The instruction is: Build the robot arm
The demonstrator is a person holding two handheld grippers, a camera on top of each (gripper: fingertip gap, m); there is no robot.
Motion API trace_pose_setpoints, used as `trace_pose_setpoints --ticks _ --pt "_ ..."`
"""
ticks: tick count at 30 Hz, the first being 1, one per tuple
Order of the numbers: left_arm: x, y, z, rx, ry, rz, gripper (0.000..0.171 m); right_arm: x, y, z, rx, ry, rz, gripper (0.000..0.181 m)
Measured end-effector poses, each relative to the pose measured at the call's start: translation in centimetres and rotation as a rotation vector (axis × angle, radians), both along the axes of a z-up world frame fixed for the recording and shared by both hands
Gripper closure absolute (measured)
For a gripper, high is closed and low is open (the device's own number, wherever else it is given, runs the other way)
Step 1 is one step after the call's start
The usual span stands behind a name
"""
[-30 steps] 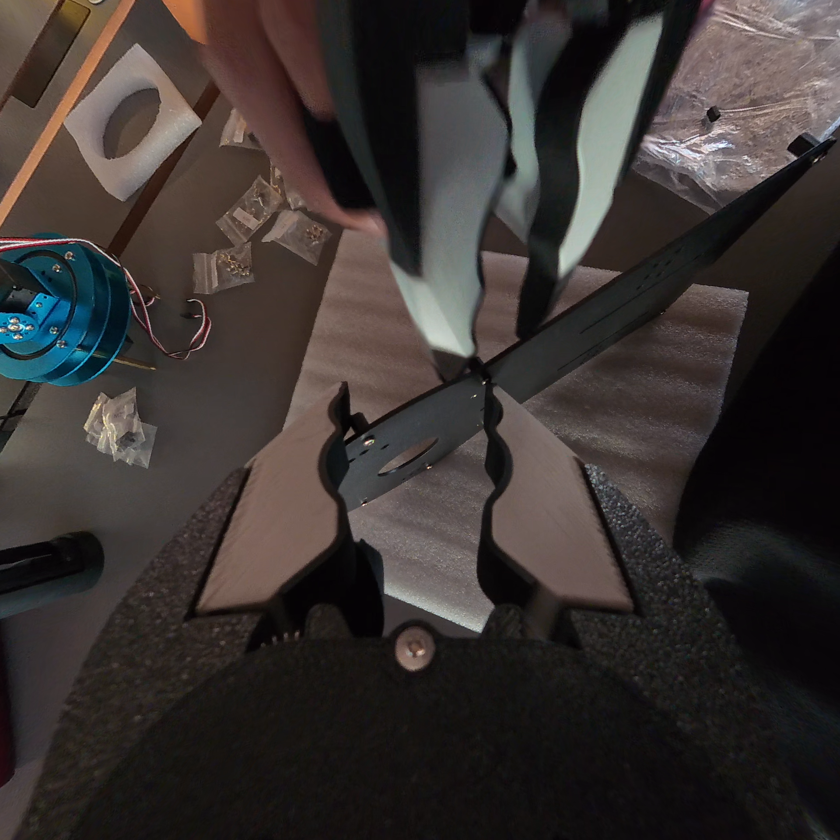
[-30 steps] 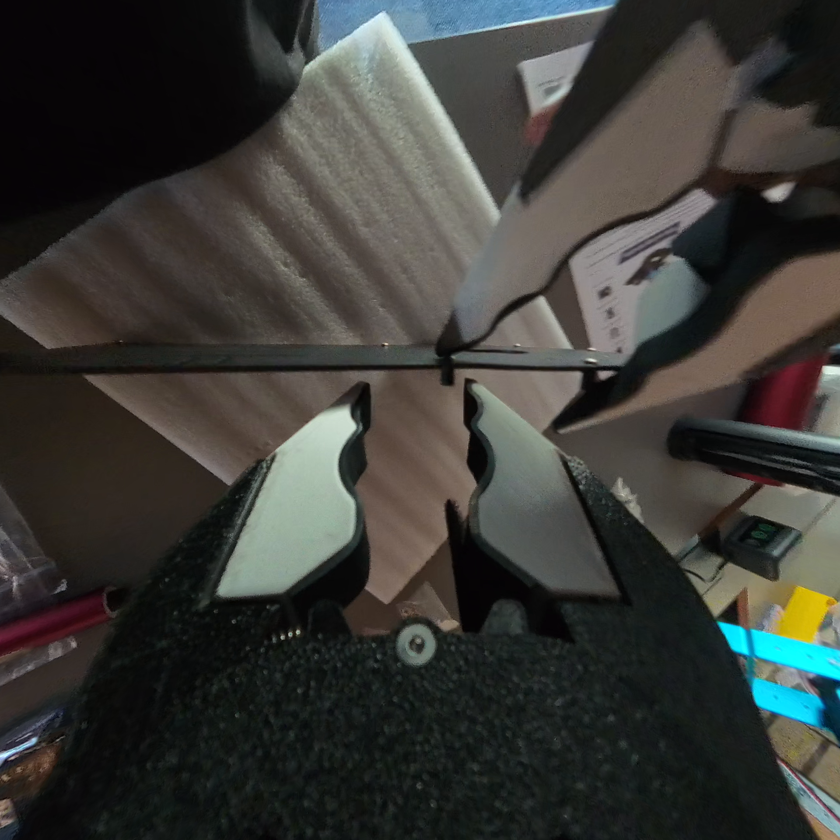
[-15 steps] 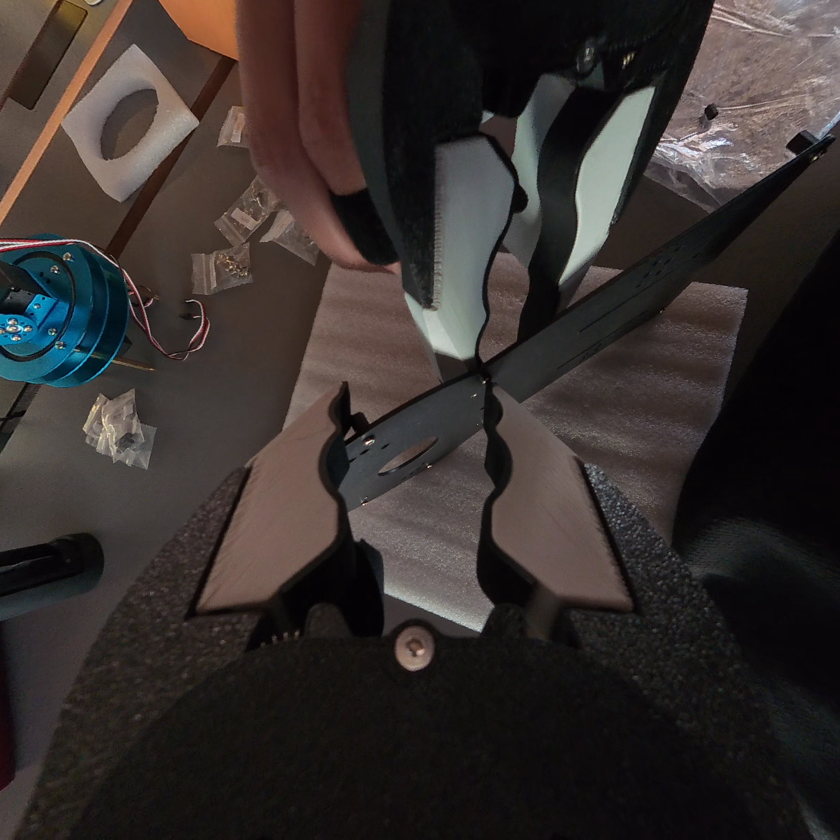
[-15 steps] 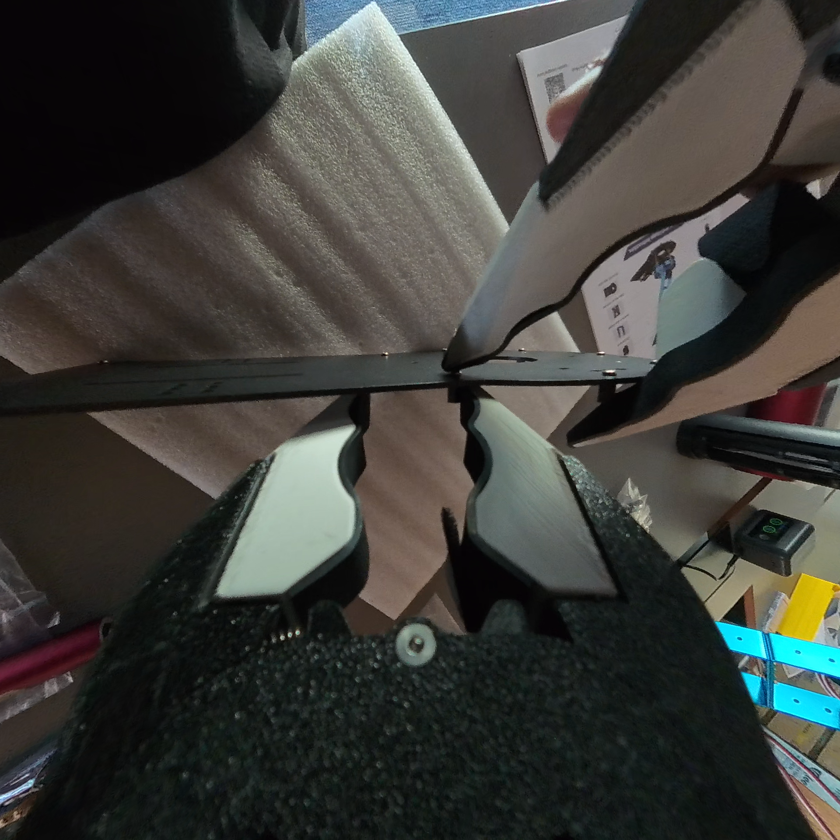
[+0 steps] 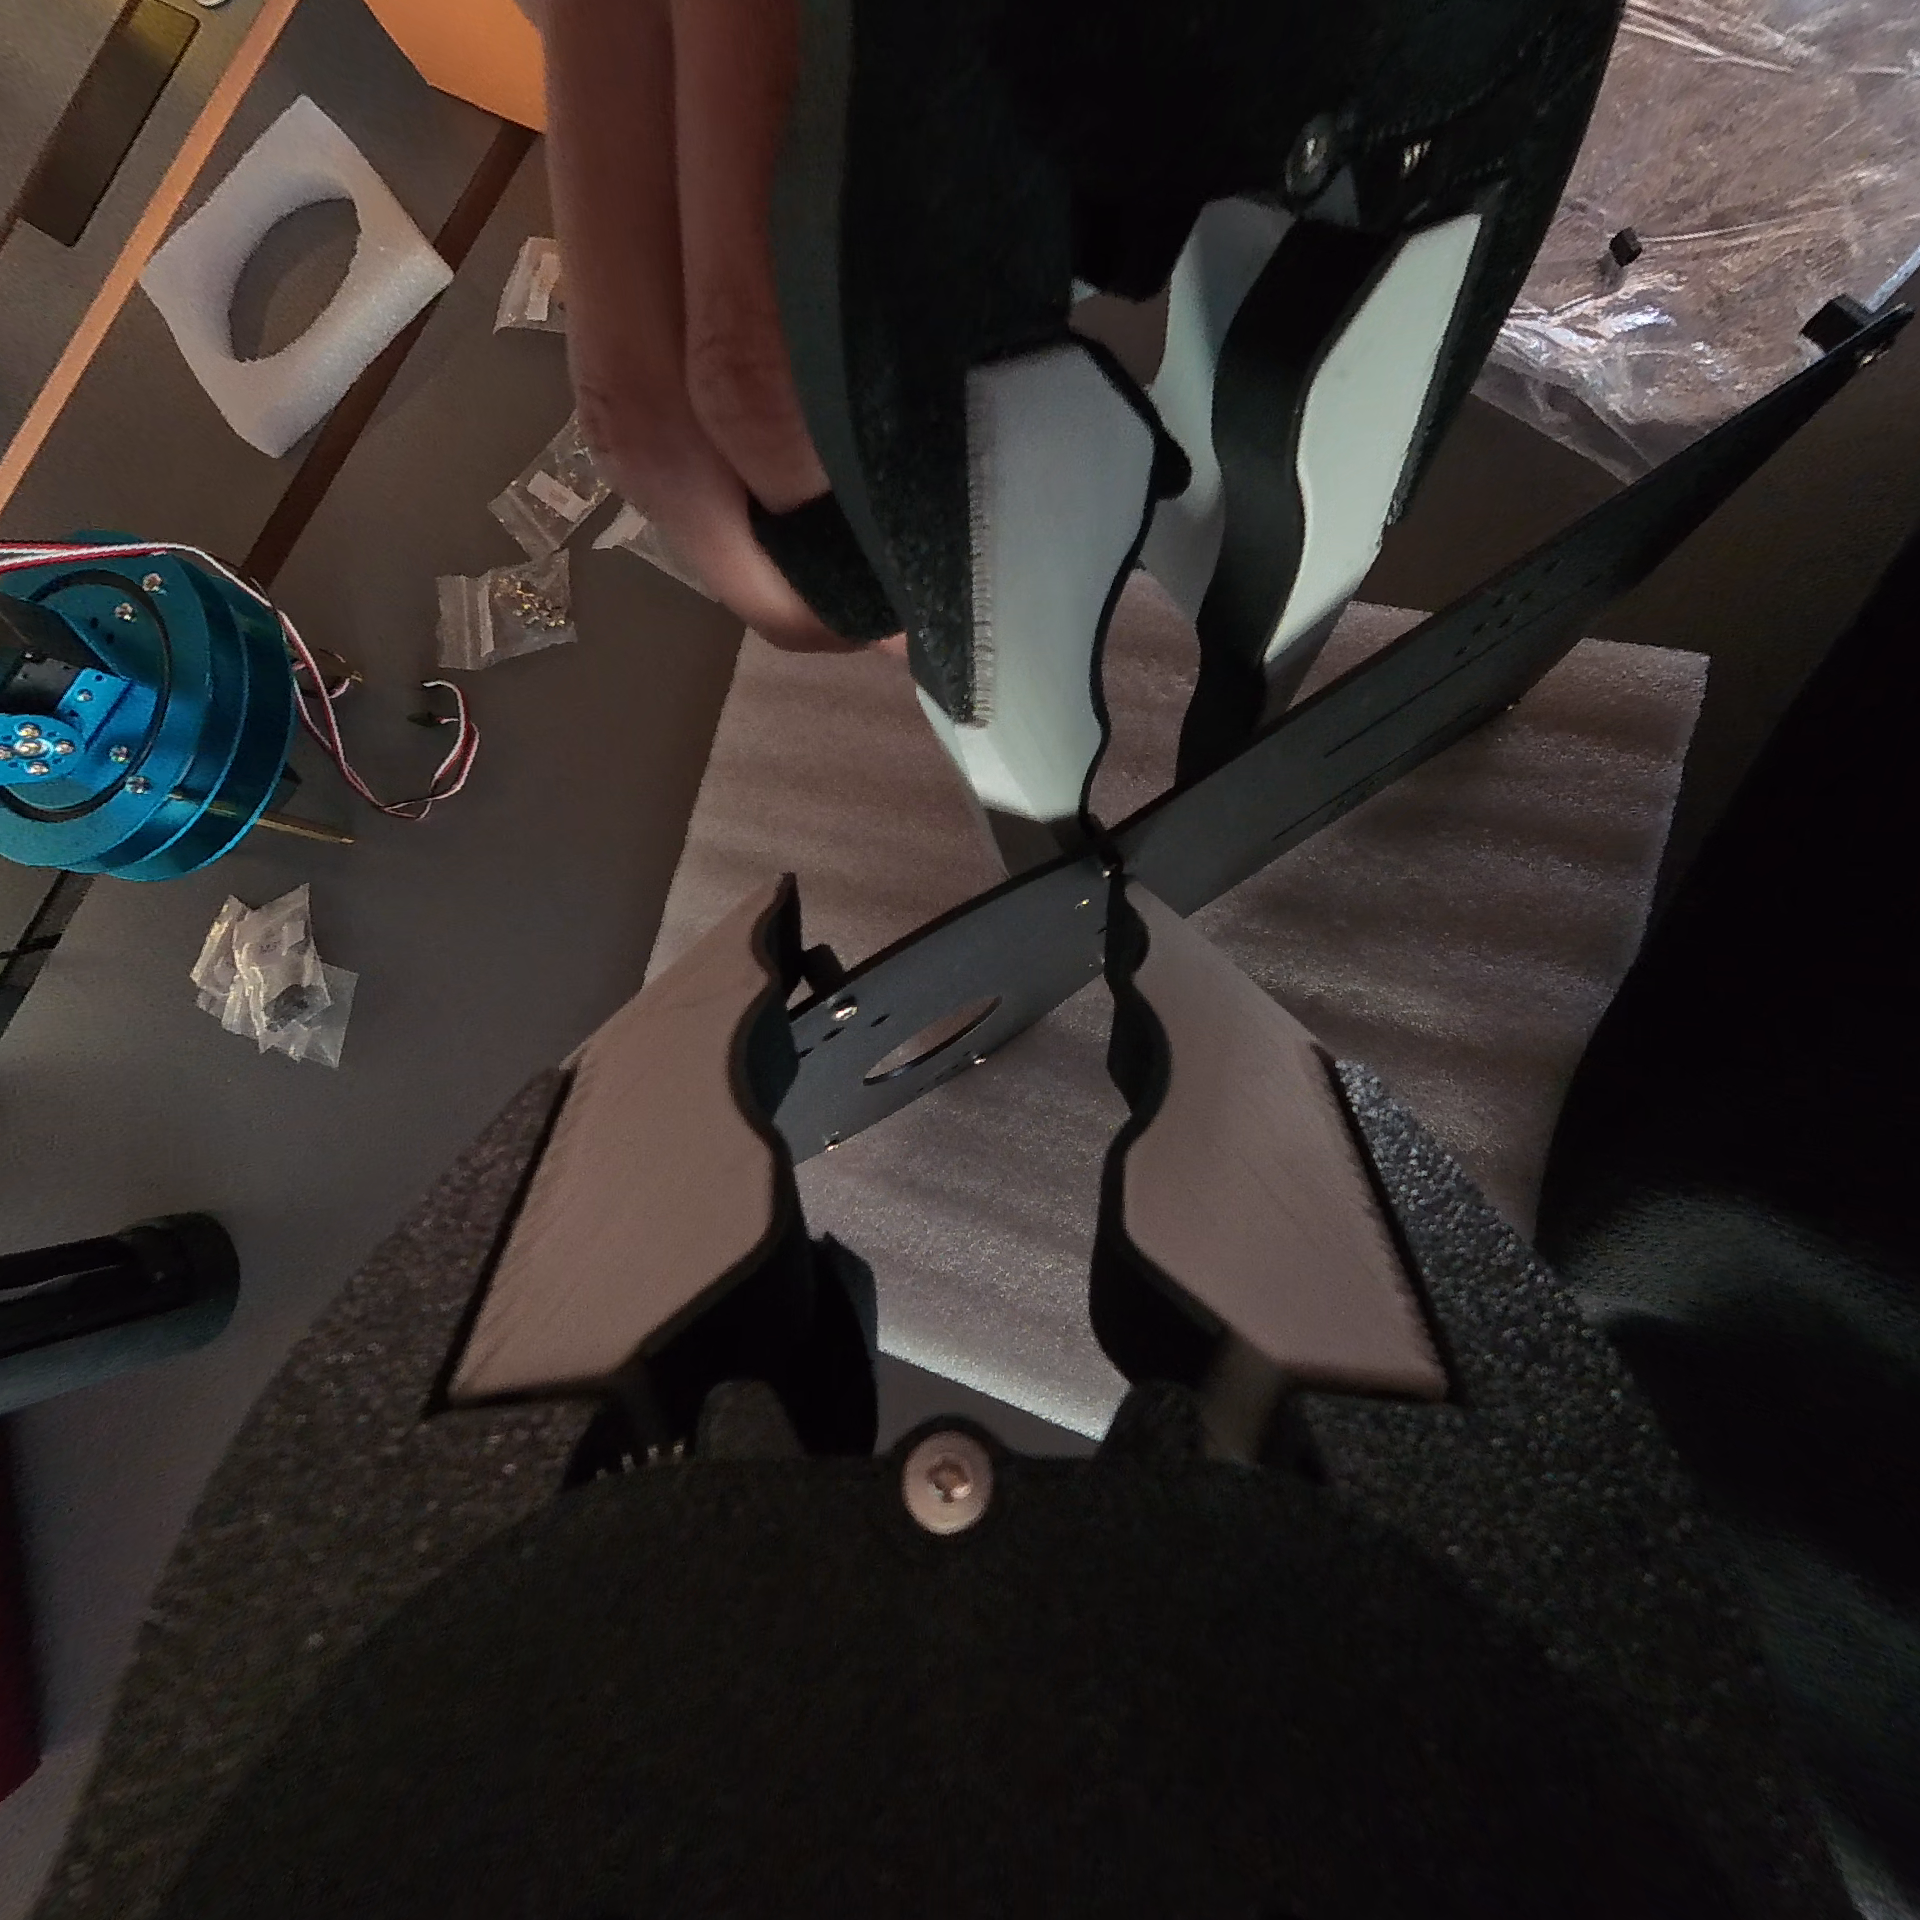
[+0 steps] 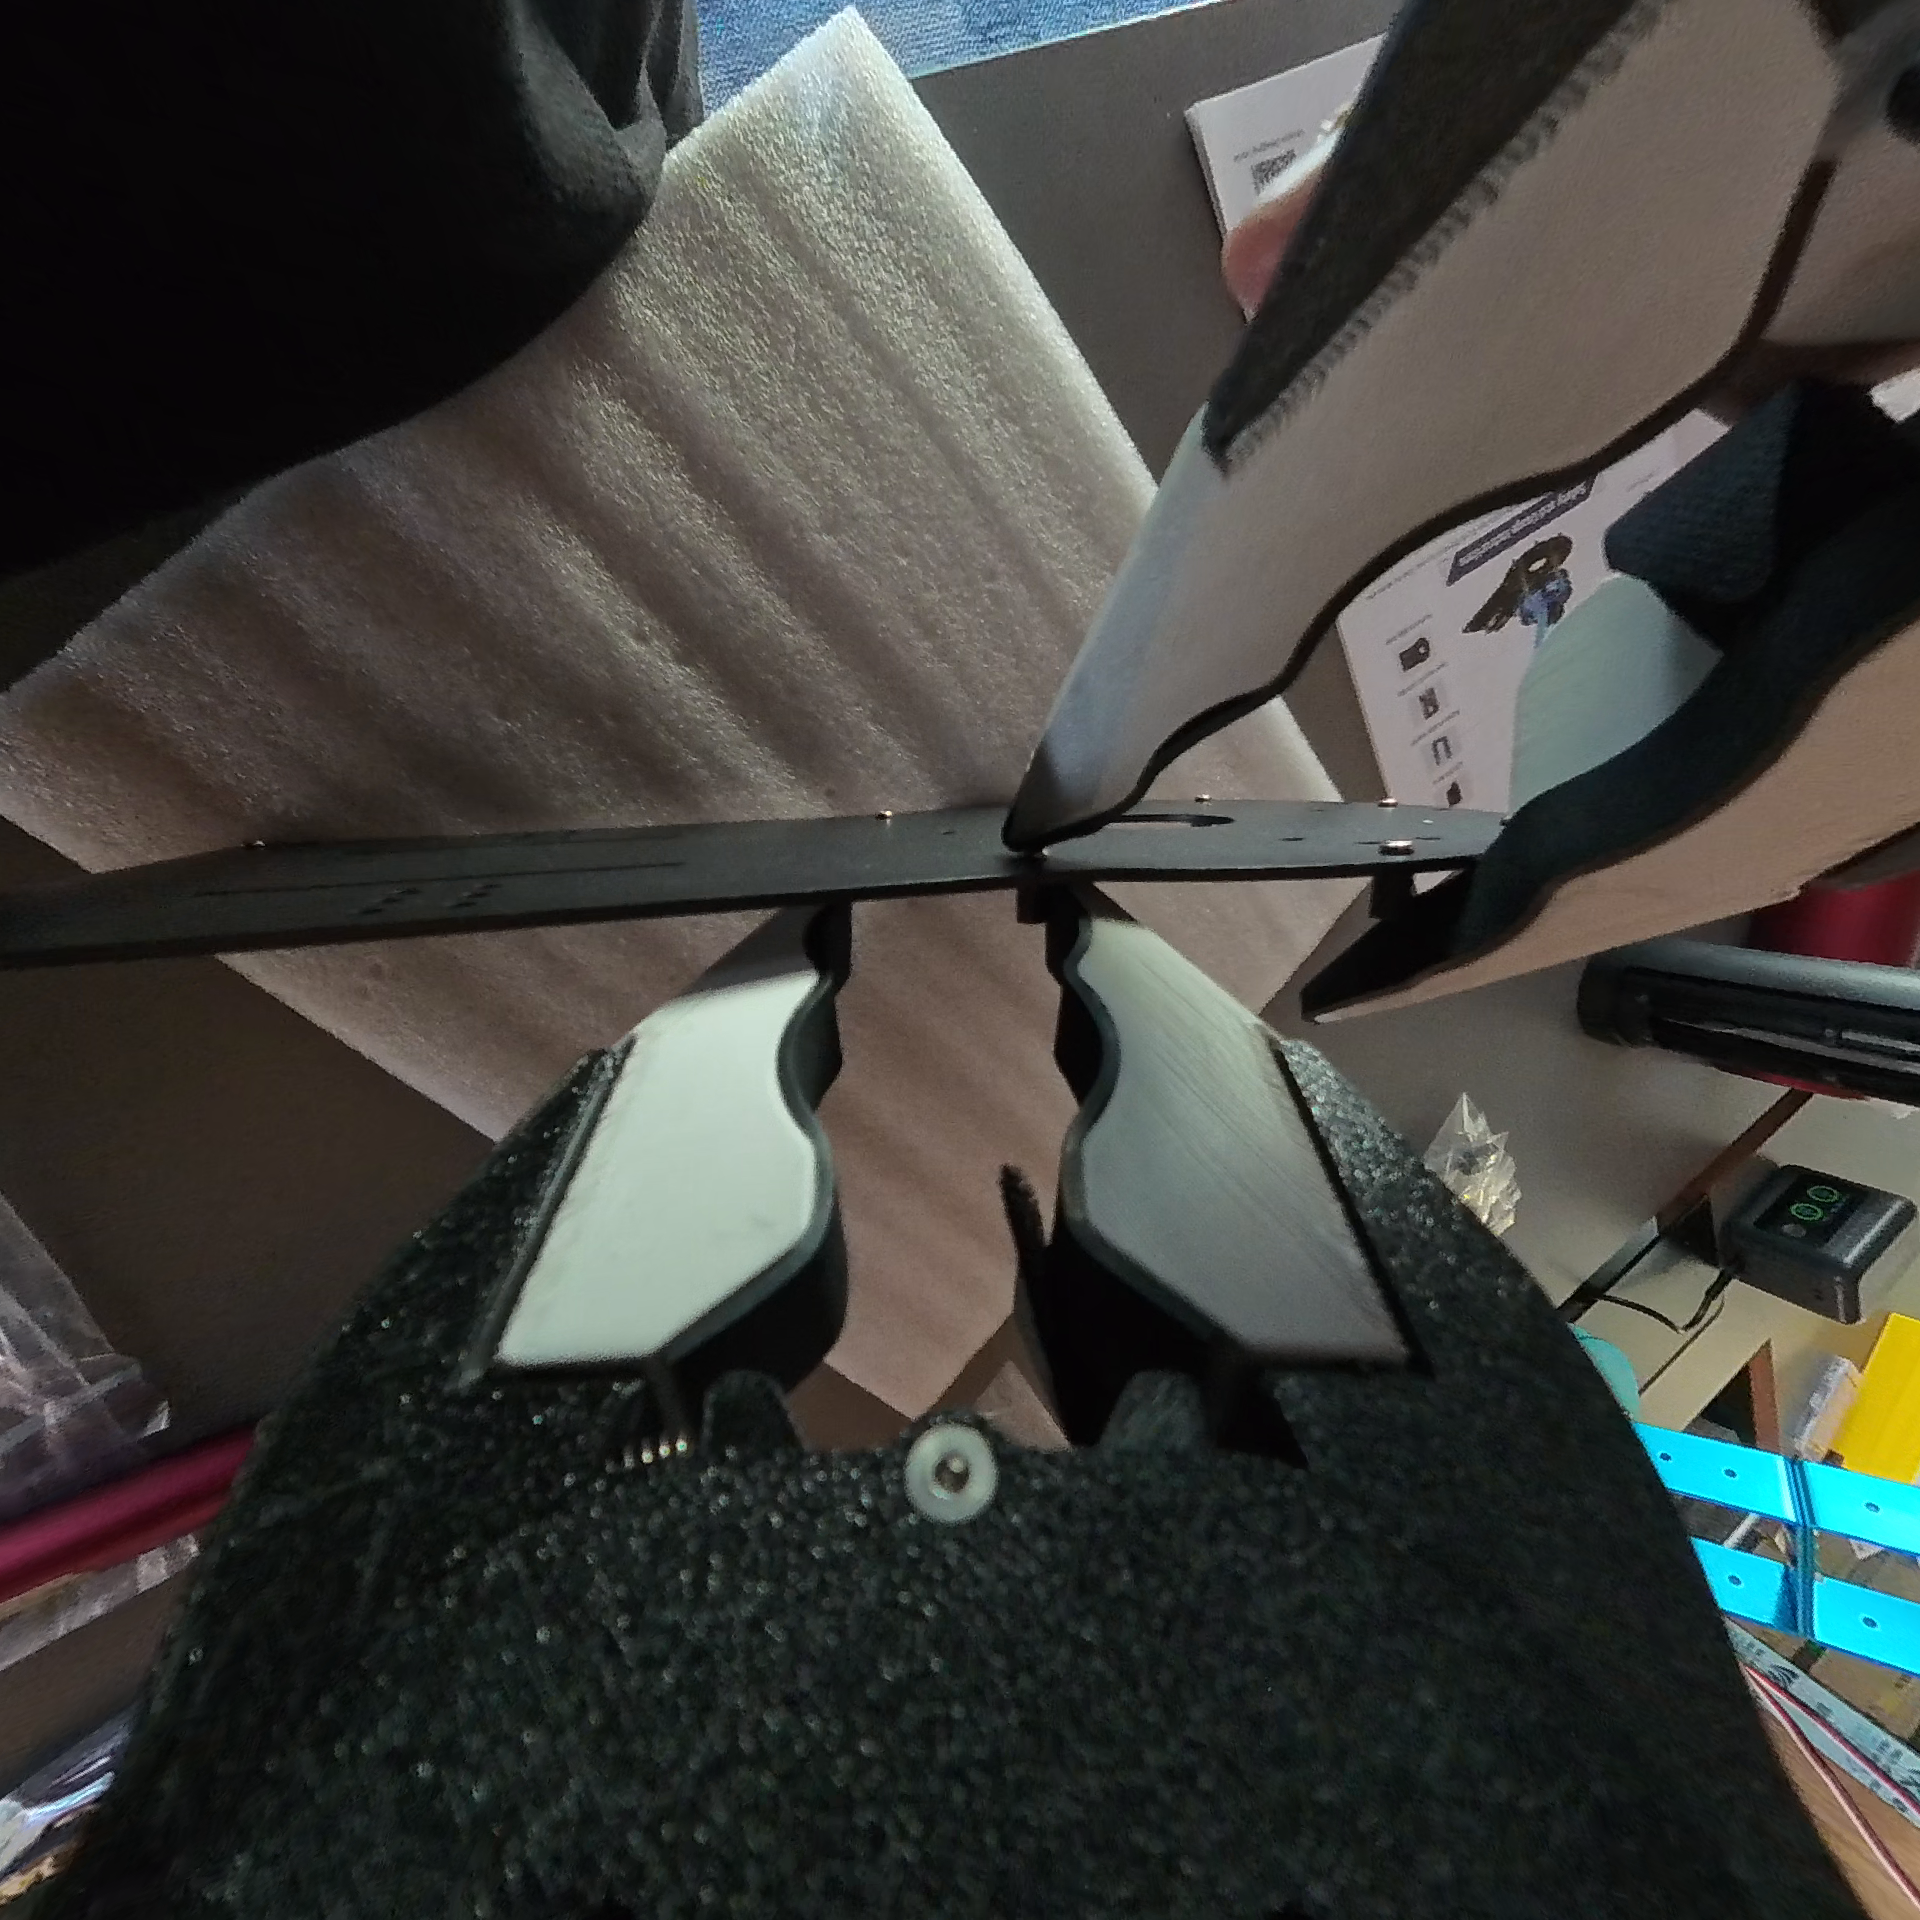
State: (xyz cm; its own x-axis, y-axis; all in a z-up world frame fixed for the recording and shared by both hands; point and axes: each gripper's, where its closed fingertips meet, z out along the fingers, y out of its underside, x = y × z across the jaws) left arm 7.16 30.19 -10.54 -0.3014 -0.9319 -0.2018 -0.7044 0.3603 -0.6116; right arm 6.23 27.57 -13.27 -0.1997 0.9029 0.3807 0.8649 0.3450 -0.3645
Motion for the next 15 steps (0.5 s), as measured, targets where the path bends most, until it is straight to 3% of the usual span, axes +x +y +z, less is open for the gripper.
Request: trace_pose_setpoints --ticks 5,10,15 --pt "0.2 0.0 0.0 -0.003 -0.004 -0.003 0.111 0.4 0.4 -0.3 0.072 -0.006 0.019 0.141" --pt "0.2 0.0 0.0 -0.002 -0.002 -0.006 0.112 0.9 0.5 1.7 0.081 0.013 -0.006 0.144" --pt "0.3 0.1 0.0 0.001 0.003 -0.011 0.112 0.5 0.0 0.0 0.071 -0.033 0.019 0.137"
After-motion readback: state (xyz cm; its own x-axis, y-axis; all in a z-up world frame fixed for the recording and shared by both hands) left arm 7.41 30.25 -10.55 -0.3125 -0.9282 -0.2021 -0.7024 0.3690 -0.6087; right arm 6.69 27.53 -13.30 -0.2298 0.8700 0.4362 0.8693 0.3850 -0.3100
